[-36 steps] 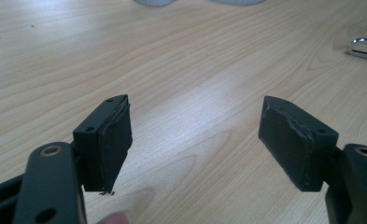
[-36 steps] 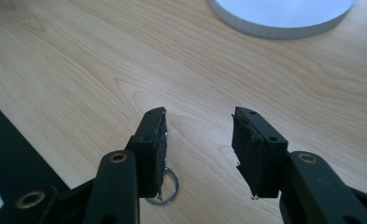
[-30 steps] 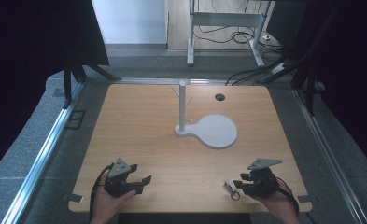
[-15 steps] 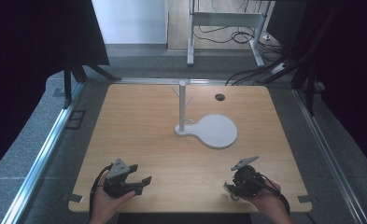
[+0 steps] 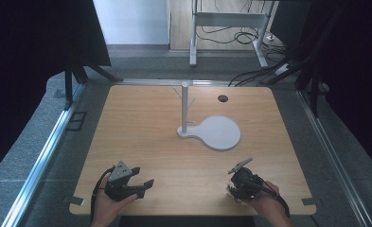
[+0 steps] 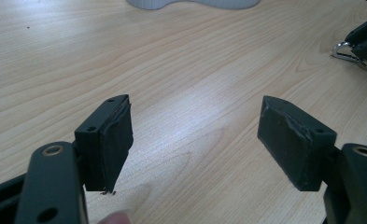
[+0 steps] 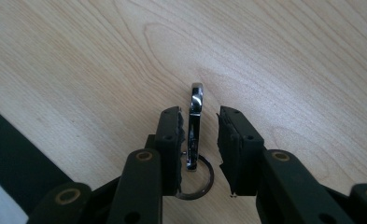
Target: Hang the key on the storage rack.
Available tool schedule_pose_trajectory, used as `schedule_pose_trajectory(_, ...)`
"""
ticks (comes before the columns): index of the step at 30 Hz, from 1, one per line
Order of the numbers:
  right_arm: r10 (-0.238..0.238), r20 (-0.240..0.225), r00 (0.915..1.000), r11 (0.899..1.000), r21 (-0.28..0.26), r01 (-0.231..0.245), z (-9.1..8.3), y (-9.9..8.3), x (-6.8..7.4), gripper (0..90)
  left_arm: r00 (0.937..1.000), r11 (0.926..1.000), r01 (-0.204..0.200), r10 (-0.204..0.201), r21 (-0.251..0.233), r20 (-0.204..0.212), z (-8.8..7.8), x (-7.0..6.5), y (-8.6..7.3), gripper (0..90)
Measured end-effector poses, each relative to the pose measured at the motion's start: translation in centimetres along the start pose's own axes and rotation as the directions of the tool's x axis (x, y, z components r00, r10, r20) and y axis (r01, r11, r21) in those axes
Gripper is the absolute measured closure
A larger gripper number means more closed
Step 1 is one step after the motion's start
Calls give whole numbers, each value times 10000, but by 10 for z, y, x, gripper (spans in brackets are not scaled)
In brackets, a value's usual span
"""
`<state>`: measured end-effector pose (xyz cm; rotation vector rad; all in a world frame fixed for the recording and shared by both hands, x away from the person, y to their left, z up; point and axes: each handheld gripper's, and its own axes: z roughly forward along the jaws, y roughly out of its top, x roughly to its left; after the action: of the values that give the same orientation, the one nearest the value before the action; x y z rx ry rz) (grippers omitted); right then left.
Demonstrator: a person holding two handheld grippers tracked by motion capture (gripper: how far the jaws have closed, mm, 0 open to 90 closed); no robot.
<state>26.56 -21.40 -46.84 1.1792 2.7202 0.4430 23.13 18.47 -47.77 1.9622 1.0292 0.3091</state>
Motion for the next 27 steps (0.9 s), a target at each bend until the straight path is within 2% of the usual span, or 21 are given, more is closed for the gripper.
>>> schedule_pose_trajectory(10, 21, -53, 10000, 9998, 203, -20, 5, -1, 2, 762, 10000, 10000, -46, 46, 69, 50, 2, -2, 0, 271)
schedule_pose_trajectory(18, -75, 170, 9998, 9993, 355, 69, 9, -1, 5, 782, 10000, 9999, -81, 80, 115, 45, 4, -2, -1, 271)
schedule_pose_trajectory(22, -66, 249, 9997, 9995, 325, 58, 9, -1, 5, 828, 10000, 9999, -63, 62, 108, 32, 4, -2, -1, 271)
schedule_pose_trajectory(27, -22, 128, 9999, 9995, 303, 18, 9, -2, 3, 840, 10000, 9999, -41, 41, 121, 18, 4, -1, -1, 271)
